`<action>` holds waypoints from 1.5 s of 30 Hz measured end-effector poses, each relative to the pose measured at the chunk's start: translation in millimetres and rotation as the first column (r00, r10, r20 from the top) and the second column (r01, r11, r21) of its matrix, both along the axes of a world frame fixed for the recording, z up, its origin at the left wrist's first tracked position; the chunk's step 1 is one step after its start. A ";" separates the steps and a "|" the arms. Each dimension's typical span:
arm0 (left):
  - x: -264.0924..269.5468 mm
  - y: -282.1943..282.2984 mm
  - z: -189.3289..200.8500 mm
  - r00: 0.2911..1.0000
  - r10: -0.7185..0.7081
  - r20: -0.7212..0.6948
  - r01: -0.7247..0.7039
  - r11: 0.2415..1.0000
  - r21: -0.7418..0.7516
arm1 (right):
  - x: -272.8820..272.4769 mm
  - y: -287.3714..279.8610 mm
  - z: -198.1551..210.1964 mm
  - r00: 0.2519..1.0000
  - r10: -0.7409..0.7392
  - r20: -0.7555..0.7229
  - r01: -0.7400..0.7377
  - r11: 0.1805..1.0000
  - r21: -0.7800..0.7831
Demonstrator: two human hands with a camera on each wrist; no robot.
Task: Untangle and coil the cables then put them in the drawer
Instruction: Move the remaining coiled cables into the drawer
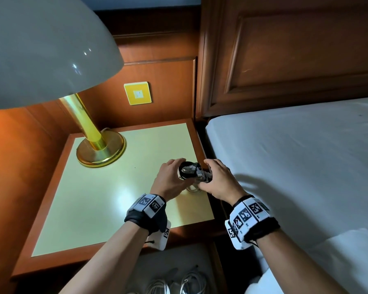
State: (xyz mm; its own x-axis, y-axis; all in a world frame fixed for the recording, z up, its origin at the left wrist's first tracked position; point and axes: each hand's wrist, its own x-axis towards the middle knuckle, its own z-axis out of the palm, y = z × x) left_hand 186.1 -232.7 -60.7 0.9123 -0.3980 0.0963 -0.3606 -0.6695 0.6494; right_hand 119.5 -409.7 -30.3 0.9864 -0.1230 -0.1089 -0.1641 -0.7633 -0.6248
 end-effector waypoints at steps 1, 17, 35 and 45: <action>-0.9 2.9 0.3 1.000 0.018 -0.003 -0.018 1.000 -0.023 | 1.4 -0.3 -0.3 1.000 0.003 0.001 -0.003 1.000 0.004; -19.6 57.5 -6.5 0.989 0.142 -0.051 -0.148 0.979 -0.143 | 24.3 25.7 -17.7 0.998 -0.058 -0.031 0.054 0.991 -0.119; -30.7 74.3 -8.5 0.984 0.174 -0.033 -0.177 0.971 -0.163 | 18.5 35.2 -11.6 0.956 -0.117 0.268 0.116 0.993 0.019; -88.7 113.4 -2.9 0.964 0.260 -0.049 -0.265 0.950 -0.166 | -45.1 67.6 -1.4 0.941 -0.097 0.324 0.062 0.991 0.115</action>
State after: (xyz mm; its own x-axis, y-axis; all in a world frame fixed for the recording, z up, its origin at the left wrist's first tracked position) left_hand 97.4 -119.3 -63.5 0.9855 -0.1241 0.1158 -0.1680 -0.6175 0.7684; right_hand 74.3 -342.1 -31.7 0.9569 -0.2075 0.2032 0.0058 -0.6858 -0.7278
